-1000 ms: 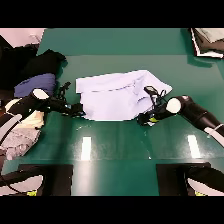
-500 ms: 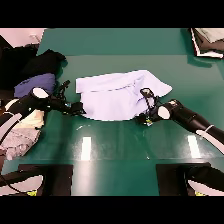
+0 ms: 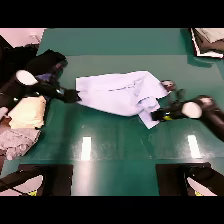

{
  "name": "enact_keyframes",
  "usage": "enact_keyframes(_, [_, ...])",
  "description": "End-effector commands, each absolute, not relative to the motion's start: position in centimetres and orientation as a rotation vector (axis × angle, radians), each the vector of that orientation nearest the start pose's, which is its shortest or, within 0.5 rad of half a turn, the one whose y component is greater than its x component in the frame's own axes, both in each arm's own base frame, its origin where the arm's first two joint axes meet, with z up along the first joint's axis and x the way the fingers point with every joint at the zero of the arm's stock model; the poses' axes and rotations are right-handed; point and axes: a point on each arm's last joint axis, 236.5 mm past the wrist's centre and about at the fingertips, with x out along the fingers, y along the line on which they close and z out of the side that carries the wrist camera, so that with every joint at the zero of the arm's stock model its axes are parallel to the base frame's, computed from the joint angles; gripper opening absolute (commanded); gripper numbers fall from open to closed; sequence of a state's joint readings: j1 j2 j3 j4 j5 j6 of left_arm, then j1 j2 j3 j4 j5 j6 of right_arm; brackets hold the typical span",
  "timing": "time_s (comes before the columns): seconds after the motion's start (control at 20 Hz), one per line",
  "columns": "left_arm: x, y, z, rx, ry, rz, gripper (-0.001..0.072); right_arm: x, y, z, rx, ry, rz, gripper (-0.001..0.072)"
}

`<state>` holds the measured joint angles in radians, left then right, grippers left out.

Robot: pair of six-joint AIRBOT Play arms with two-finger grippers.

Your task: Fold the shirts.

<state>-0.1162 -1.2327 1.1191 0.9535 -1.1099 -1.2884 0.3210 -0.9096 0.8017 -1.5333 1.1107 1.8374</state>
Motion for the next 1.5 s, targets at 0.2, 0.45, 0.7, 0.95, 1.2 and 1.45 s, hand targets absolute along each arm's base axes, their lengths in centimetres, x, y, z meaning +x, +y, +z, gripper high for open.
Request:
enact_keyframes(0.2, [36.7,-15.0,17.8,-0.119,0.885,-0.563,0.0021,27.5,3.1,9.1,0.425,0.987,0.066,0.0022])
enact_keyframes(0.45, [37.0,-15.1,29.1,-0.097,0.632,-0.571,0.0021,30.8,2.7,20.4,0.625,0.603,0.222,0.0022])
enact_keyframes(0.7, [32.6,-14.3,45.8,-0.037,0.222,-0.571,0.0022,32.1,1.0,35.7,0.455,0.335,0.256,0.0022])
enact_keyframes(0.95, [25.5,-12.4,53.9,-0.012,-0.025,-0.524,0.0021,29.8,3.1,47.2,0.246,0.179,0.319,0.0019])
enact_keyframes(1.2, [18.8,-11.0,59.1,-0.020,-0.247,-0.497,0.0021,26.4,2.1,52.3,0.126,0.062,0.167,0.0019])
enact_keyframes(1.45, [18.8,-10.1,58.6,-0.006,-0.241,-0.456,0.0021,24.4,-2.1,49.9,0.111,0.060,-0.071,0.0019])
